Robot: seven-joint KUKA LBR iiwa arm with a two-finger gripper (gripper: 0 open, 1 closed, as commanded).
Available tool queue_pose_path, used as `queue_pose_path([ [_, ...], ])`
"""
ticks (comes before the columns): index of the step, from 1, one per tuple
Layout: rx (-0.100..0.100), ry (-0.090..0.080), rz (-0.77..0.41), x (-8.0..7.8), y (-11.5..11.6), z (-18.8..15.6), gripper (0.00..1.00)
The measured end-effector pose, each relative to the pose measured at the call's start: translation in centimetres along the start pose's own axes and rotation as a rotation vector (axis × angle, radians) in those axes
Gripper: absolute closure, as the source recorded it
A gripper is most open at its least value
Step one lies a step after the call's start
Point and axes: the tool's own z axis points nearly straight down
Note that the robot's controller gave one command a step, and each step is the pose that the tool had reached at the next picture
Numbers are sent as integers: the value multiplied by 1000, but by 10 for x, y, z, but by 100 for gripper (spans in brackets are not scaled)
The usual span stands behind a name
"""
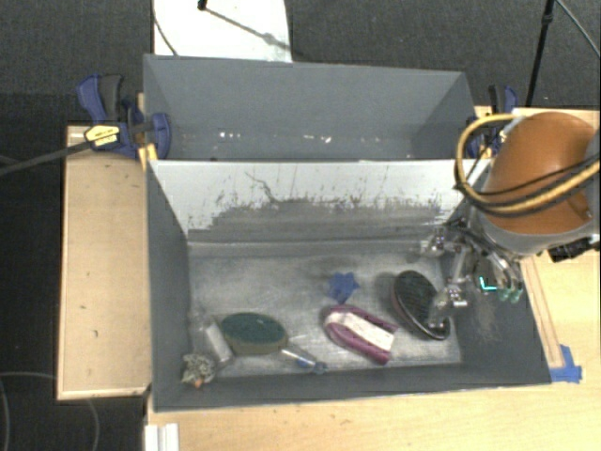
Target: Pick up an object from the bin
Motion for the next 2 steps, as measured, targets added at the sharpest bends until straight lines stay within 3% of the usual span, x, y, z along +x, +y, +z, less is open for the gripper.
queue_pose_path([
  [1,0,-14,82,-29,11,115,0],
  [2,-4,-10,-124,5,-47,114,0],
])
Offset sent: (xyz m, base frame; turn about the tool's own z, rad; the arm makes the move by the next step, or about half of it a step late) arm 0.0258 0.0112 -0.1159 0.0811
